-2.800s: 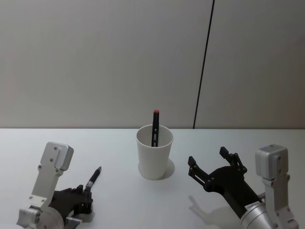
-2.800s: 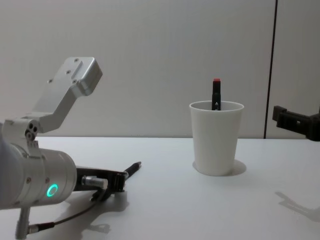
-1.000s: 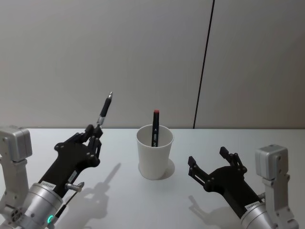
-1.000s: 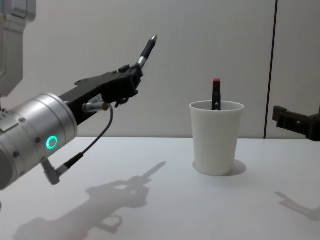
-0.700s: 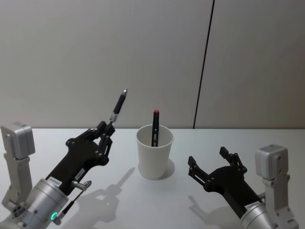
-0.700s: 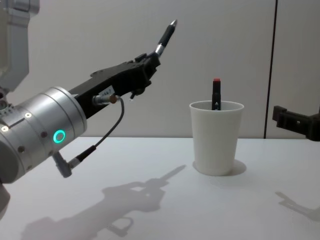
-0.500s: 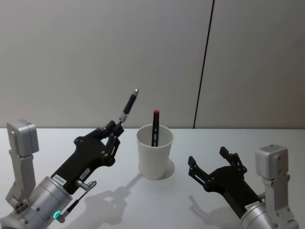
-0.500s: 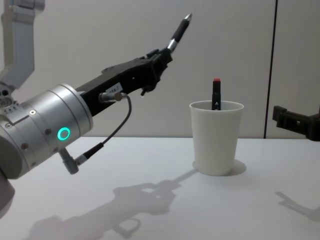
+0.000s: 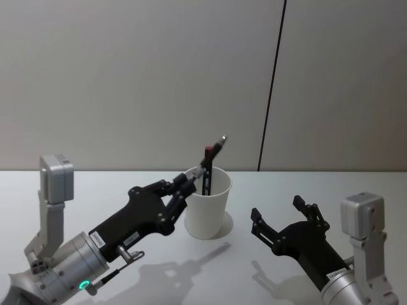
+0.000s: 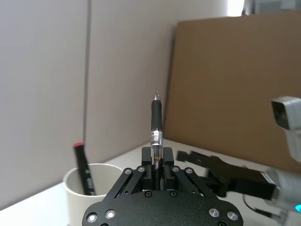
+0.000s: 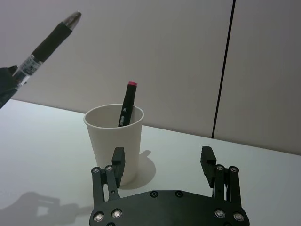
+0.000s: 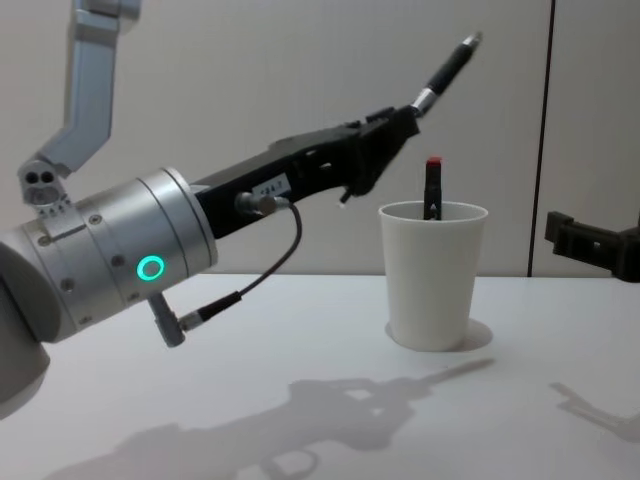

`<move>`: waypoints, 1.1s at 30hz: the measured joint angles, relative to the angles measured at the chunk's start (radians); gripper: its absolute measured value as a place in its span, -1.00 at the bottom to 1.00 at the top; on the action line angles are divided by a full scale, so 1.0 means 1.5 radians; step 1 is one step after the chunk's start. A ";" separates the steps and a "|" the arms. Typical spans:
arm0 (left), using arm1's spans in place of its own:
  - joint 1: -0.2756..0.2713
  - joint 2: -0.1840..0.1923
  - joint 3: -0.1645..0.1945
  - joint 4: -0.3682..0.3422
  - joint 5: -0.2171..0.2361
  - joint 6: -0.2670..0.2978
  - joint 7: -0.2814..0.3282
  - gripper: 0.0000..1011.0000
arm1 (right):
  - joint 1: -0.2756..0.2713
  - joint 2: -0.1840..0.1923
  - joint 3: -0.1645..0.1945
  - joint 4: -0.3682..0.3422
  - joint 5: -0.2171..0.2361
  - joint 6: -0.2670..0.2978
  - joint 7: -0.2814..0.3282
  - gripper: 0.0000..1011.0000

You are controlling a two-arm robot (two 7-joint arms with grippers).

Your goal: Place the pen into the pen holder.

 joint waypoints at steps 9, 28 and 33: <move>-0.025 0.013 0.026 0.017 0.000 0.007 -0.039 -0.71 | 0.000 0.000 0.000 0.000 0.000 0.000 0.000 0.98; -0.039 0.019 0.045 0.030 0.007 -0.002 -0.060 -0.71 | -0.002 0.008 0.007 -0.005 0.021 -0.002 0.034 0.98; -0.041 0.020 0.046 0.031 0.007 -0.003 -0.061 -0.71 | -0.006 0.017 0.018 -0.012 0.056 -0.007 0.074 0.98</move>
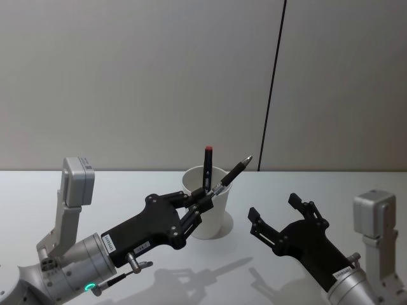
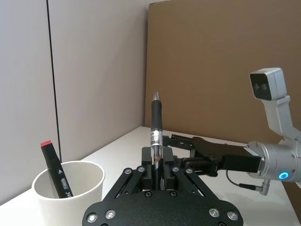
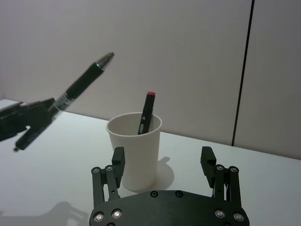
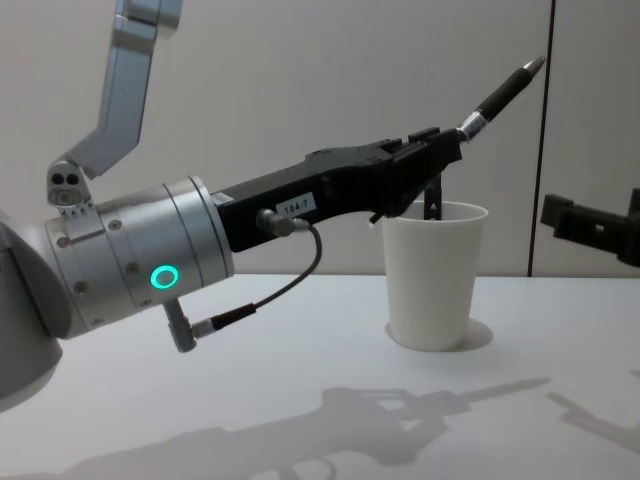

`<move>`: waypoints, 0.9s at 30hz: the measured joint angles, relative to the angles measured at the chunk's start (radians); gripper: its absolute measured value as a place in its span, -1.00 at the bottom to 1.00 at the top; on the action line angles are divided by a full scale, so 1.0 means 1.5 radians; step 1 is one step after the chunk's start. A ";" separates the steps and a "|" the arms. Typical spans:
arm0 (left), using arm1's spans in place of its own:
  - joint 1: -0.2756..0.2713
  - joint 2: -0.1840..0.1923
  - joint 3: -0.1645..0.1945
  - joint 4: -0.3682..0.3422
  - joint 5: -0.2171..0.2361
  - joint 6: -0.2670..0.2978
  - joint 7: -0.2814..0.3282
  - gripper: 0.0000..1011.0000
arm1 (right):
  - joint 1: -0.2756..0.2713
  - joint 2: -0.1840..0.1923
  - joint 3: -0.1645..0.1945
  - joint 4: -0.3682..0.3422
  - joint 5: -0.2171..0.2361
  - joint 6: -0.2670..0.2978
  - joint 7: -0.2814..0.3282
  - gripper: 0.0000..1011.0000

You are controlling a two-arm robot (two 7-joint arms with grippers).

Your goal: Place the pen into the pen holder.

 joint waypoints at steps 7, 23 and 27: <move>-0.001 0.000 0.002 0.001 0.001 -0.001 -0.001 -0.71 | -0.008 0.014 0.021 -0.013 0.059 -0.002 0.054 0.98; -0.002 0.001 0.003 0.002 0.001 -0.002 -0.003 -0.71 | -0.016 0.046 0.068 -0.048 0.252 0.105 0.154 0.98; -0.002 0.001 0.003 0.002 0.001 -0.002 -0.003 -0.71 | -0.015 0.055 0.077 -0.055 0.300 0.147 0.169 0.98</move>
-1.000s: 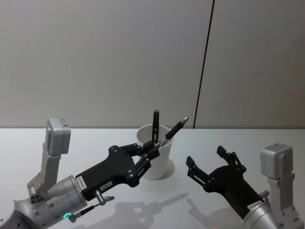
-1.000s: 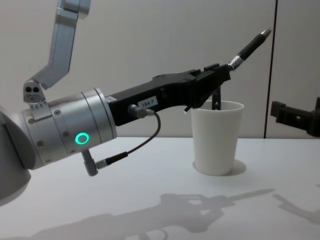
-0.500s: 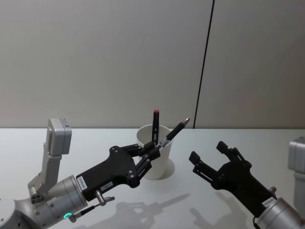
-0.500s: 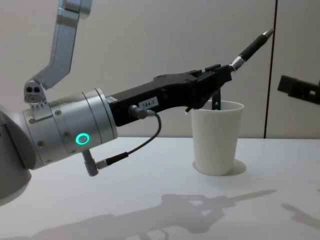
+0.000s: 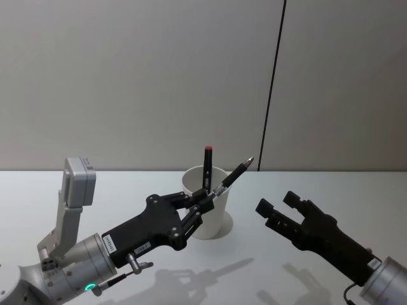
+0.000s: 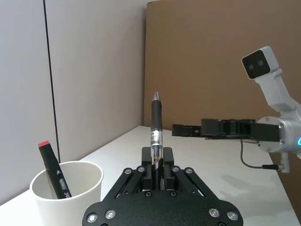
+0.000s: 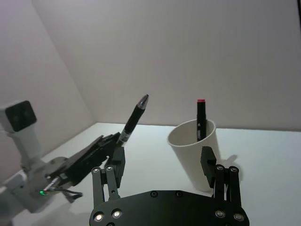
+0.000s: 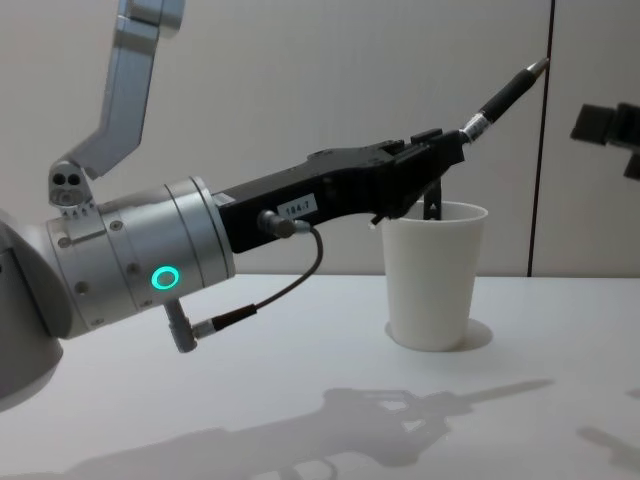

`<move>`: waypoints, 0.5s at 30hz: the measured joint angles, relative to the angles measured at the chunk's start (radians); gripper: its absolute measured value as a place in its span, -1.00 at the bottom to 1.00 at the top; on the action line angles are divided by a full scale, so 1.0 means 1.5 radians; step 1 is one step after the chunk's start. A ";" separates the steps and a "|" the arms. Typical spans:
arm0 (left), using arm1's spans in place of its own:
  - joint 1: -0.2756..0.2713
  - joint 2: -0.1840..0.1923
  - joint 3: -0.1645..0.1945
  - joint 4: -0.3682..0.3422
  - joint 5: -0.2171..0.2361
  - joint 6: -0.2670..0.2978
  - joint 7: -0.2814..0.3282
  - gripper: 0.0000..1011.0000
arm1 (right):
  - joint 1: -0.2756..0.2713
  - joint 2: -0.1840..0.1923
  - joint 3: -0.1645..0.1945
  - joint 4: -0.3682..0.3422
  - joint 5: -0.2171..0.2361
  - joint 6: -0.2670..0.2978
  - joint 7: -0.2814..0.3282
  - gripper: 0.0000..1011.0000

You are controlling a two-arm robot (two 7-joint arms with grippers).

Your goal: Place the pen into the pen holder.

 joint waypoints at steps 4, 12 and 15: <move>0.000 0.000 0.000 0.000 0.000 0.000 0.000 -0.71 | 0.003 0.007 0.007 -0.006 0.053 0.047 0.012 0.98; 0.000 0.000 0.000 0.000 0.000 0.000 0.000 -0.71 | 0.013 0.008 0.009 -0.008 0.110 0.096 0.017 0.98; 0.000 0.000 0.000 0.000 0.000 0.000 0.000 -0.71 | 0.020 0.002 0.006 -0.007 0.129 0.110 0.014 0.98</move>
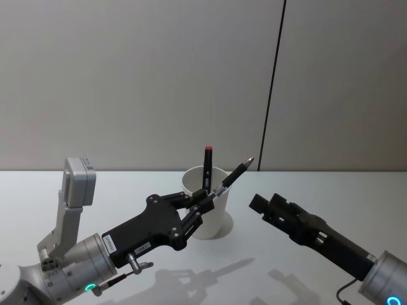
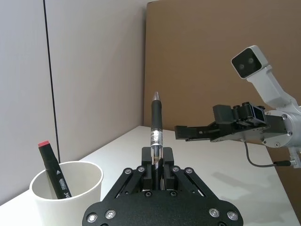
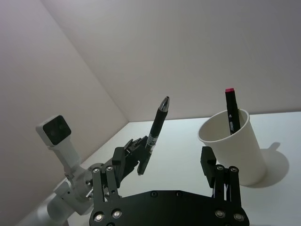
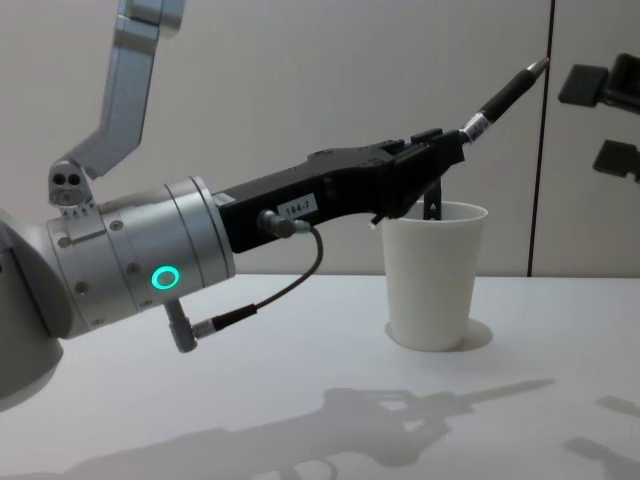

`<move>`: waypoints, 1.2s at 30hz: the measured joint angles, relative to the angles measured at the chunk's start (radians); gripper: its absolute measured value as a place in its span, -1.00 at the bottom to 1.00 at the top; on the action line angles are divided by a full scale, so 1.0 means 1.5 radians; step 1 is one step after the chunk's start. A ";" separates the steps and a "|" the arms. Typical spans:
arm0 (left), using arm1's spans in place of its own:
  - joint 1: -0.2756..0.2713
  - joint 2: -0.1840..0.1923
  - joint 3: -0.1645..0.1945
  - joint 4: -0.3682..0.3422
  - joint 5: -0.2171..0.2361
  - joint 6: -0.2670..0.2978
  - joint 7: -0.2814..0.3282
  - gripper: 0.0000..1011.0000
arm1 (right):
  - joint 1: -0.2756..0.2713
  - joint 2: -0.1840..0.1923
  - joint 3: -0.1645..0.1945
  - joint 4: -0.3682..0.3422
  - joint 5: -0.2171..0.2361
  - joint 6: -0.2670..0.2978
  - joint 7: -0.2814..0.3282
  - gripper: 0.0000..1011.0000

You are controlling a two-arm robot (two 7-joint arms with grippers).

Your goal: Place the pen into the pen holder.

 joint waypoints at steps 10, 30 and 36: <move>0.000 0.000 0.000 0.000 0.000 0.000 0.000 -0.71 | 0.021 -0.028 -0.020 0.011 0.019 0.009 -0.032 0.98; 0.000 0.000 0.000 0.000 0.000 0.000 0.000 -0.71 | 0.066 -0.077 -0.074 0.047 0.004 -0.022 -0.086 0.98; 0.000 0.000 0.000 0.000 0.000 0.000 0.000 -0.71 | 0.075 -0.088 -0.084 0.055 -0.001 -0.033 -0.101 0.98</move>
